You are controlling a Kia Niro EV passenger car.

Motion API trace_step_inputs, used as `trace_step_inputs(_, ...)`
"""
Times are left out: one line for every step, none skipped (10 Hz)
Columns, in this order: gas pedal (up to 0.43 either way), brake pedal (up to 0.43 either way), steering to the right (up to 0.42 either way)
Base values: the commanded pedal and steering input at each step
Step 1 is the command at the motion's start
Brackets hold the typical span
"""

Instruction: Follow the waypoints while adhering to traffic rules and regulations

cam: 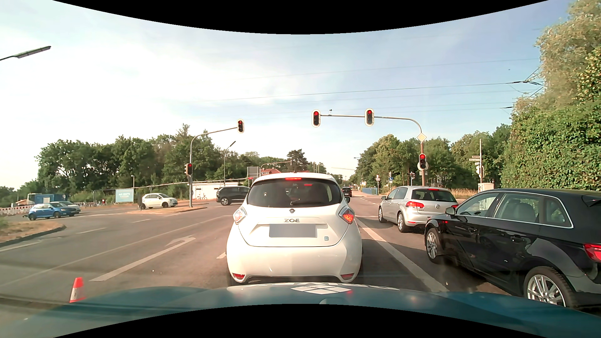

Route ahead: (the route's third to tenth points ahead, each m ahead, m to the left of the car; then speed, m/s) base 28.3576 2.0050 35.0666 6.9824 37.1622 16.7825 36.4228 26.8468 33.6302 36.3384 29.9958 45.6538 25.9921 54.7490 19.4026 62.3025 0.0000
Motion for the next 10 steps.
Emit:
trace_step_inputs(0.0,0.232,0.006)
trace_step_inputs(0.0,0.232,0.006)
trace_step_inputs(0.0,0.232,0.005)
trace_step_inputs(0.0,0.238,0.005)
trace_step_inputs(0.0,0.238,0.005)
trace_step_inputs(0.0,0.238,0.005)
trace_step_inputs(0.0,0.232,0.005)
trace_step_inputs(0.0,0.238,0.005)
trace_step_inputs(0.0,0.232,0.006)
trace_step_inputs(0.0,0.238,0.005)
